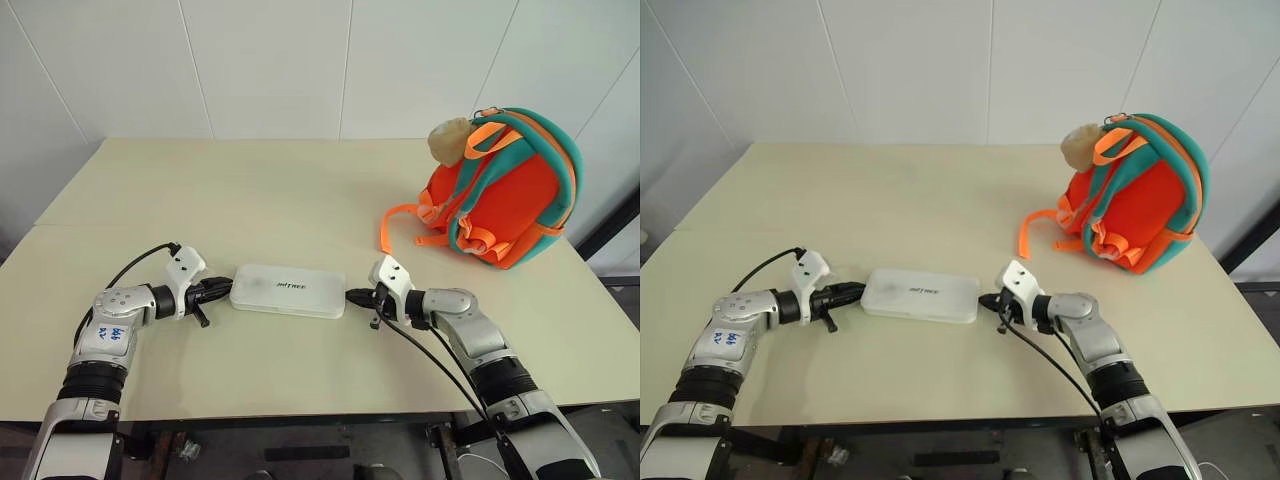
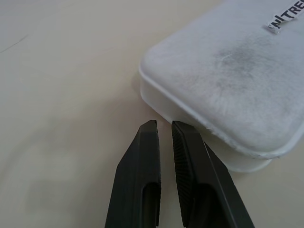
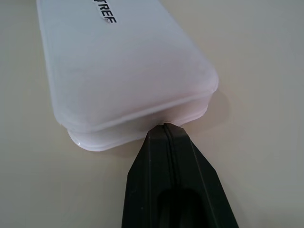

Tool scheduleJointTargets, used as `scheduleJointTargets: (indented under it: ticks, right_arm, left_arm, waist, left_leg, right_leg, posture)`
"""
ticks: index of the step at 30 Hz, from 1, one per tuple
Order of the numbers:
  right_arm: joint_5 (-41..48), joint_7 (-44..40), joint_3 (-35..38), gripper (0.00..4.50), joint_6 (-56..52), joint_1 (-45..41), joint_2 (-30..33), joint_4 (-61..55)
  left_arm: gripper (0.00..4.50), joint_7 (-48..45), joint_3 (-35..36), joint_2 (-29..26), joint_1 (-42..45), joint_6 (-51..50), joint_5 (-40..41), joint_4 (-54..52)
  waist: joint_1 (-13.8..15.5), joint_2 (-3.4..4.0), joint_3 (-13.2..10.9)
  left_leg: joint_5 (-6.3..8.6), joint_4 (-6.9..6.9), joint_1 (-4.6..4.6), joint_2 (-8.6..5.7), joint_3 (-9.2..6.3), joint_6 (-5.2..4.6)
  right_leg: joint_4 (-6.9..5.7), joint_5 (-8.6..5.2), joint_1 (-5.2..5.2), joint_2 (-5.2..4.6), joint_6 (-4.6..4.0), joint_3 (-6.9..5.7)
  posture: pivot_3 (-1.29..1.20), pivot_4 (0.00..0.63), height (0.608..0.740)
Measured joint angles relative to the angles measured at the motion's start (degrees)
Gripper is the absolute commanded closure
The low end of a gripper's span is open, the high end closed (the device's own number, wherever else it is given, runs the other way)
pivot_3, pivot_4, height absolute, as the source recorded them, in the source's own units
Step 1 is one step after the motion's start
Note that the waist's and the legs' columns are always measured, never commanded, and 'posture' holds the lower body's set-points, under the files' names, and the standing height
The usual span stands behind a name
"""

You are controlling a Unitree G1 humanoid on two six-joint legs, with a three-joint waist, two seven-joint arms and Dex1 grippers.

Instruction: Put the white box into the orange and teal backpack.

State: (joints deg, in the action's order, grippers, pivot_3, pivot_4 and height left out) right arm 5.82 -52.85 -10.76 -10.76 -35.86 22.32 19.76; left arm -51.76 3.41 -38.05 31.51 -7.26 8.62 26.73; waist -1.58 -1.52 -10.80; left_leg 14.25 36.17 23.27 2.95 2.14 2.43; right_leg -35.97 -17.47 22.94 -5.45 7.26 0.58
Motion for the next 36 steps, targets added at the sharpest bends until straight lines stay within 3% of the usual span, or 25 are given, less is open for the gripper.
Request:
scheduleJointTargets:
  ticks: [14, 24, 32, 36]
  right_arm:
    - [3.17, -3.21, 3.89, 4.5, -7.53, 10.84, 10.52, -15.68]
    - [4.86, -3.28, 5.53, 4.5, -9.28, 13.09, 13.45, -17.95]
    - [5.33, -5.45, 8.07, 1.95, -8.19, 12.07, 17.97, -14.5]
    - [8.34, -9.93, 9.08, 0.58, -11.43, 11.73, 21.7, -15.12]
  left_arm:
    - [3.96, -2.67, -1.6, 1.23, -11.43, -10.54, 3.54, -21.46]
    - [3.96, -2.1, -2.34, 1.61, -12.91, -15.92, 5.75, -26.1]
    - [1.56, -3.73, 0.5, -4.05, -13.93, -22.88, 9.04, -26.77]
    - [0.32, -5.12, 5.2, -5.91, -11.97, -30.63, 14.88, -25.06]
  waist:
    - [0.17, 0.0, 0.0]
    - [0.09, 0.0, 0.0]
    - [0.01, 0.0, 0.0]
    - [0.07, -0.02, -0.01]
  left_leg:
    - [0.0, 0.01, -0.08, -0.01, -0.02, 0.0]
    - [-0.03, 0.05, -0.11, -0.01, -0.03, 0.0]
    - [-0.02, 0.0, -0.11, -0.01, -0.03, 0.0]
    - [-0.02, 0.02, -0.1, -0.01, -0.06, -0.01]
  right_leg:
    - [0.14, -0.01, -0.03, -0.01, -0.01, 0.03]
    - [0.08, 0.0, -0.03, -0.01, -0.03, 0.06]
    - [0.13, 0.0, -0.02, 0.0, -0.04, 0.05]
    - [0.13, 0.0, -0.02, -0.01, -0.04, 0.03]
  posture:
    - [0.0, 0.15, 0.74]
    - [0.0, 0.15, 0.74]
    - [0.0, 0.15, 0.74]
    - [0.0, 0.15, 0.74]
